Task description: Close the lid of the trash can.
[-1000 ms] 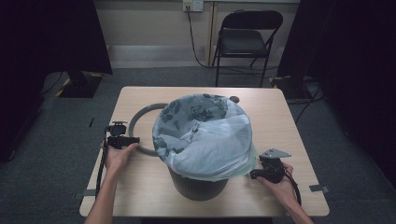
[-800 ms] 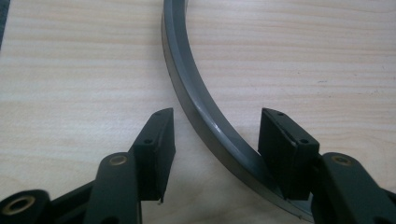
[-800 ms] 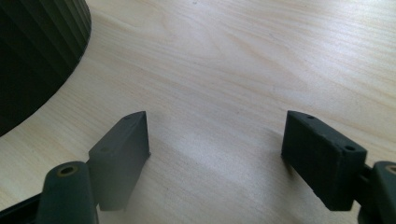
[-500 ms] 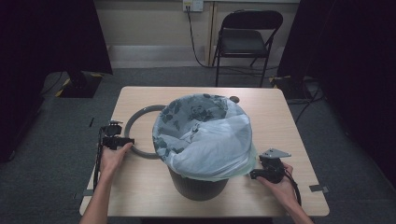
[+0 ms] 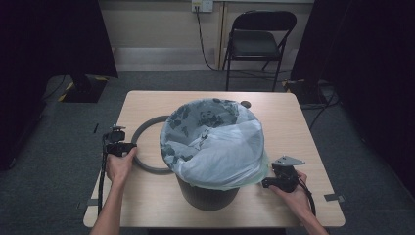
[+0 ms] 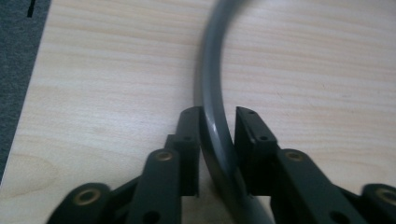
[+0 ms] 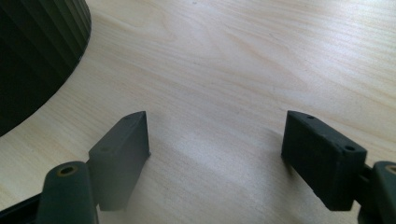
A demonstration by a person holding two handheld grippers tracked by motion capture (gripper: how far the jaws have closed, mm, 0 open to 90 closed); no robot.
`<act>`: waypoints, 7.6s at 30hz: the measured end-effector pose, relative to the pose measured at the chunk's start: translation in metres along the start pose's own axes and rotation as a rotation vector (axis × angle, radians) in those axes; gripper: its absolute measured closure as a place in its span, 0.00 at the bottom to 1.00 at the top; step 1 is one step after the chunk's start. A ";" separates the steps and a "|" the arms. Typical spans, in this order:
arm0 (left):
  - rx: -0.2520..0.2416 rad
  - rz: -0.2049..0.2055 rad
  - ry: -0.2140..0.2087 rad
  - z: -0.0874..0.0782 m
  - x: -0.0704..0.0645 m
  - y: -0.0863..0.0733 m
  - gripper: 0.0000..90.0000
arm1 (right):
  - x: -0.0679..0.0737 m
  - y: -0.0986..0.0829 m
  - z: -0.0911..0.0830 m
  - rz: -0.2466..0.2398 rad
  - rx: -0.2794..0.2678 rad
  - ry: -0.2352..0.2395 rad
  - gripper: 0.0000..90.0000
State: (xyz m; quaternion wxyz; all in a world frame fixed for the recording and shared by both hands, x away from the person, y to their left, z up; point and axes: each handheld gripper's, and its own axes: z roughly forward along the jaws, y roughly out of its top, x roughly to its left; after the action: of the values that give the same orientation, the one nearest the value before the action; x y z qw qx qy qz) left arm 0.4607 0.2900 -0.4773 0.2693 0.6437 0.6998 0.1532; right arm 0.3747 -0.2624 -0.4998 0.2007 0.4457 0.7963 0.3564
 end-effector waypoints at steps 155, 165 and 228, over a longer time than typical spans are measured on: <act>-0.576 0.200 -0.712 -0.185 -0.111 0.072 0.88 | 0.000 0.000 0.000 0.001 0.003 -0.001 0.25; -0.506 0.272 -0.732 -0.185 -0.129 0.068 0.88 | 0.000 0.000 0.000 0.001 0.003 -0.001 0.25; -0.515 0.447 -0.694 -0.196 -0.129 0.026 0.60 | 0.034 0.207 -0.109 -0.070 -0.442 0.299 0.78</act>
State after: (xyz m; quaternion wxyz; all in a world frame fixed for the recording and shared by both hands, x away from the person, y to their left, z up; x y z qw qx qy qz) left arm 0.3725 0.1923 -0.2812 0.5977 0.7038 0.3527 0.1516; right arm 0.4049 -0.2041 -0.2731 0.1854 0.3059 0.7348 0.5763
